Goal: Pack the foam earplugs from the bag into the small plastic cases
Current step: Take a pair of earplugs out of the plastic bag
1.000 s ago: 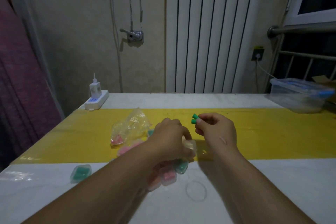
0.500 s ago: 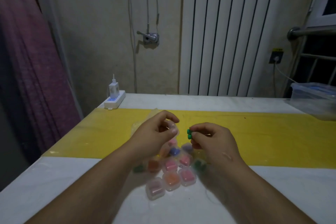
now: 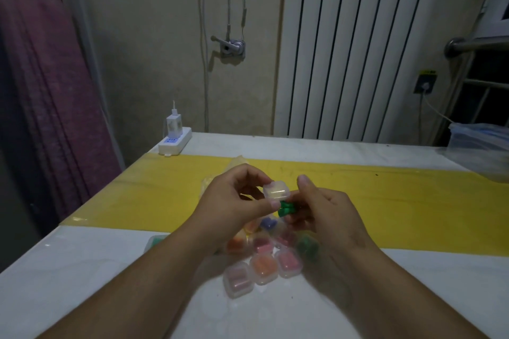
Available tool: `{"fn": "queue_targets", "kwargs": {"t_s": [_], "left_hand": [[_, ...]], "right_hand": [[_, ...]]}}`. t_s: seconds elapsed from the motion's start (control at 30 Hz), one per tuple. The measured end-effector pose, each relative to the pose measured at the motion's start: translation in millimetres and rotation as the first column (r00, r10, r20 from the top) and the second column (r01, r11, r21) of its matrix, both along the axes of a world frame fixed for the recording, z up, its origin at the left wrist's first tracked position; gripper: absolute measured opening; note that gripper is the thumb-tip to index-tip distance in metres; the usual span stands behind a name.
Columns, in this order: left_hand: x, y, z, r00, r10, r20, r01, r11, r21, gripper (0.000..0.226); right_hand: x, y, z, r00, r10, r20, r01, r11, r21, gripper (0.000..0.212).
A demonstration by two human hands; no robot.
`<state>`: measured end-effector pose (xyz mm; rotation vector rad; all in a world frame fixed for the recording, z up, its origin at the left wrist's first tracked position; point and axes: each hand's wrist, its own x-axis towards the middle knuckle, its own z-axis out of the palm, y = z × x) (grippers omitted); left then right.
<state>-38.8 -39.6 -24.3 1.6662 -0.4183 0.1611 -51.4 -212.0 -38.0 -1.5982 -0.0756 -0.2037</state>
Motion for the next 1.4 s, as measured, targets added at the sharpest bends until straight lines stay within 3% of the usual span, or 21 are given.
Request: {"fn": "queue_targets", "kwargs": {"t_s": [0.13, 0.33, 0.53, 0.7, 0.93, 1.1, 1.23, 1.4], "left_hand": [[-1, 0, 1, 0.999, -0.038, -0.021, 0.037, 0.999, -0.026, 0.038], [-4, -1, -1, 0.999, -0.018, -0.042, 0.017, 1.000, -0.017, 0.047], [-3, -6, -2, 0.998, 0.055, 0.011, -0.055, 0.998, -0.003, 0.043], [-6, -6, -2, 0.988, 0.102, 0.117, -0.119, 0.981, 0.155, 0.038], [-5, -5, -5, 0.977, 0.117, 0.178, -0.151, 0.970, 0.190, 0.037], [-5, -9, -5, 0.963, 0.122, 0.242, -0.186, 0.946, 0.265, 0.031], [-6, -10, -4, 0.970, 0.145, 0.194, -0.180, 0.967, 0.179, 0.020], [-11, -9, 6, 0.998, 0.022, -0.063, -0.026, 0.997, -0.073, 0.039]], "right_hand": [[-1, 1, 0, 0.999, 0.030, 0.030, -0.028, 0.998, -0.064, 0.030], [-3, -1, 1, 0.999, 0.046, 0.005, -0.046, 0.999, 0.000, 0.014], [-3, 1, 3, 0.998, 0.058, 0.036, -0.057, 0.998, -0.010, 0.020], [-5, 2, 1, 0.997, 0.073, 0.028, -0.071, 0.996, -0.061, 0.017], [-12, 5, 3, 0.995, 0.099, 0.006, -0.098, 0.995, -0.020, 0.019], [-11, 7, 5, 0.999, -0.018, 0.048, 0.028, 0.977, -0.213, 0.015], [-6, 5, 3, 0.994, -0.103, 0.042, 0.110, 0.959, -0.263, 0.012], [-7, 3, 9, 0.991, -0.120, -0.060, 0.120, 0.993, -0.002, 0.014]]}}
